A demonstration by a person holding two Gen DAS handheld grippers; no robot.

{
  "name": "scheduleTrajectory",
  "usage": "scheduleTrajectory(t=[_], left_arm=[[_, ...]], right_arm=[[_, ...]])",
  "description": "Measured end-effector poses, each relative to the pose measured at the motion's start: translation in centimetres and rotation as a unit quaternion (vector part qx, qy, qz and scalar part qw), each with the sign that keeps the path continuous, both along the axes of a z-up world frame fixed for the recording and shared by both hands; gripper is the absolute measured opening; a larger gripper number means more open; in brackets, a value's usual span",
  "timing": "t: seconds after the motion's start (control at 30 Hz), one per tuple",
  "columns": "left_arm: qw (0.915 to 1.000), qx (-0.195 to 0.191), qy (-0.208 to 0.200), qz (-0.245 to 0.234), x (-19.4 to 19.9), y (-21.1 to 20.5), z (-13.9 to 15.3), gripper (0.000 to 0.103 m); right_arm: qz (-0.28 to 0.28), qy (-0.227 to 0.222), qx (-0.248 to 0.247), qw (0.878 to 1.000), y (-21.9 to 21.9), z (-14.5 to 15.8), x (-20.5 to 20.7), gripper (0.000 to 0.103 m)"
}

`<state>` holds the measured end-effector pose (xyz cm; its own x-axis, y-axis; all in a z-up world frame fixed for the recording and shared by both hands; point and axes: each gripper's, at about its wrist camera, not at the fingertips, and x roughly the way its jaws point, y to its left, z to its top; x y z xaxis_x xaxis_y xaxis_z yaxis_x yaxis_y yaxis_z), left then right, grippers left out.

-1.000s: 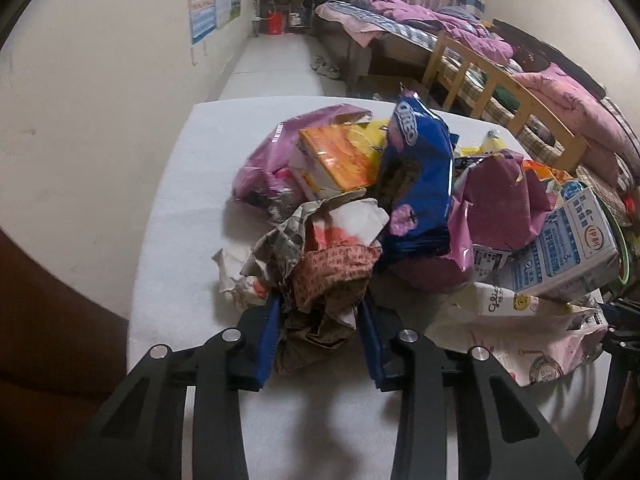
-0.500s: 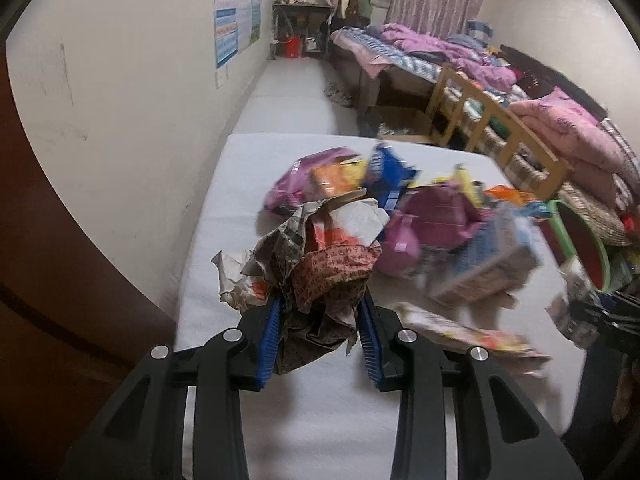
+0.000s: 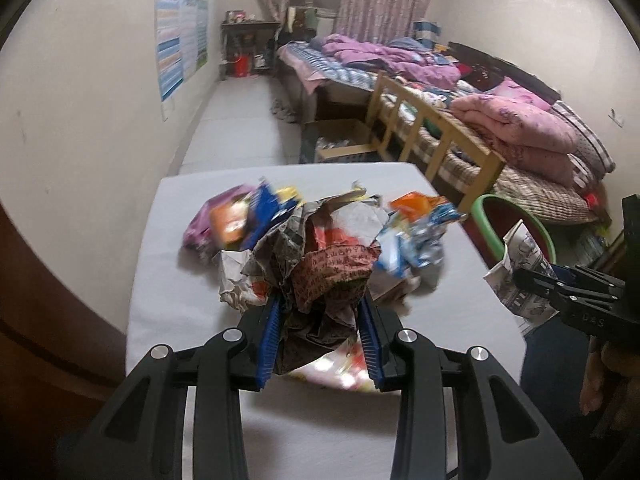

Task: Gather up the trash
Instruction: 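Carry the cup and wrappers over the red bucket with both tools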

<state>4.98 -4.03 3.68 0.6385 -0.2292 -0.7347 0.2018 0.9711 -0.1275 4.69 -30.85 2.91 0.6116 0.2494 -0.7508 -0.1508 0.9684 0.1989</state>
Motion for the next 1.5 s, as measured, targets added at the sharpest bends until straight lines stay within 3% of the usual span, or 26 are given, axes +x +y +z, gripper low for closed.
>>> scheduleTrajectory(t=[0.33,0.73,1.23,1.5], left_arm=[[0.9980,-0.005,-0.021,-0.059,2.3,-7.8,2.9,0.033],[0.9899,-0.022,-0.008,-0.140,5.1,-17.8,4.3,0.033],[0.9755,-0.029,0.036,-0.215,9.9,-30.8,2.1,0.034],[0.9713,-0.028,0.057,-0.229,12.5,-34.5,0.1,0.034]], right_arm=[[-0.047,-0.027,0.000,0.999,-5.2,2.9,0.1,0.045],[-0.126,-0.033,-0.010,0.991,-14.5,4.1,1.4,0.045],[-0.172,0.004,-0.018,0.985,-23.2,1.2,4.7,0.045],[-0.179,0.036,-0.020,0.983,-25.6,-2.5,6.8,0.045]])
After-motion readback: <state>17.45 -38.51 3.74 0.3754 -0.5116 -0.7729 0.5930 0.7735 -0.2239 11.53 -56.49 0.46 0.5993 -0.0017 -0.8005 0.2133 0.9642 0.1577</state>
